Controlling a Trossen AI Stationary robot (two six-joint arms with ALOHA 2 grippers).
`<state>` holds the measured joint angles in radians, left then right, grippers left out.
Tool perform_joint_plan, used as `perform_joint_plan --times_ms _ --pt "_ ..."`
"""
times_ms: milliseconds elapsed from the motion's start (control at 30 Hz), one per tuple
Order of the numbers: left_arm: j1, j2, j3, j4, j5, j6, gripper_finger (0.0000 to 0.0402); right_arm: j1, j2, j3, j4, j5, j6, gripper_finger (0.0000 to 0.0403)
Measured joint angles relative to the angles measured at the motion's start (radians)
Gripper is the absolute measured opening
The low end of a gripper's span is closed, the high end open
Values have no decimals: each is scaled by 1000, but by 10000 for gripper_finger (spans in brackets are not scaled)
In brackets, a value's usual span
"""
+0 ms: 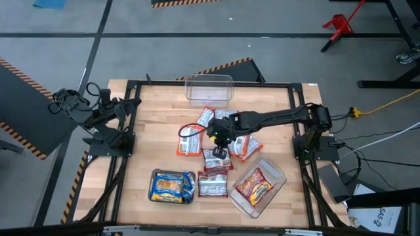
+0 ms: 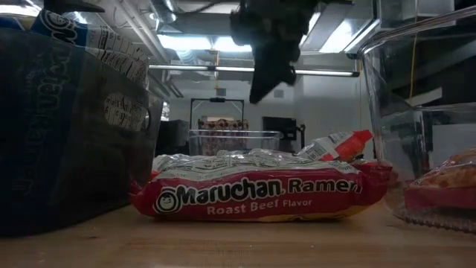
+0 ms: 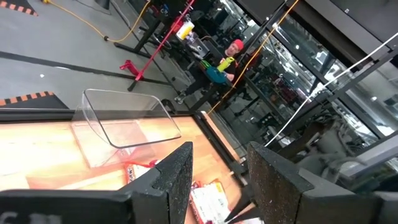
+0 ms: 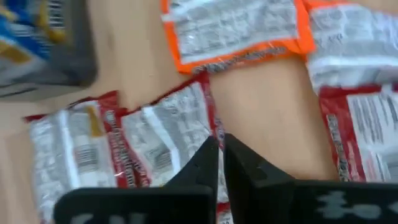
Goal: Sort Maruchan noodles
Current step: Put the red noodle into the bottom transparent bin
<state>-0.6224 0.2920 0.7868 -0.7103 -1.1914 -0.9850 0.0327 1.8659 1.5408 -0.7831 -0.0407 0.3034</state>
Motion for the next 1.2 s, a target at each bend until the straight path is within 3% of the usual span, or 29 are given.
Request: perform_joint_plan --times_ms 167,367,533,700,833,933,1033,1200 --pt "0 0 0 -10 6 0 147 0 2 -23 43 -81 -140 71" --pt "0 0 0 -16 8 0 147 -1 66 -92 149 -210 -208 223" --pt "0 0 0 -18 8 0 147 7 174 -99 133 -201 -206 335" --pt "0 0 0 -22 8 0 147 7 222 -93 111 -165 -177 388" --pt "0 0 0 -23 7 0 147 7 225 -79 82 -133 -139 388" --pt "0 0 0 -24 1 0 147 7 227 -61 11 -74 -125 353" --pt "0 0 0 -24 0 0 147 7 227 -60 3 -28 -124 288" --pt "0 0 0 -24 -1 0 147 6 227 -60 -2 -27 -122 145"
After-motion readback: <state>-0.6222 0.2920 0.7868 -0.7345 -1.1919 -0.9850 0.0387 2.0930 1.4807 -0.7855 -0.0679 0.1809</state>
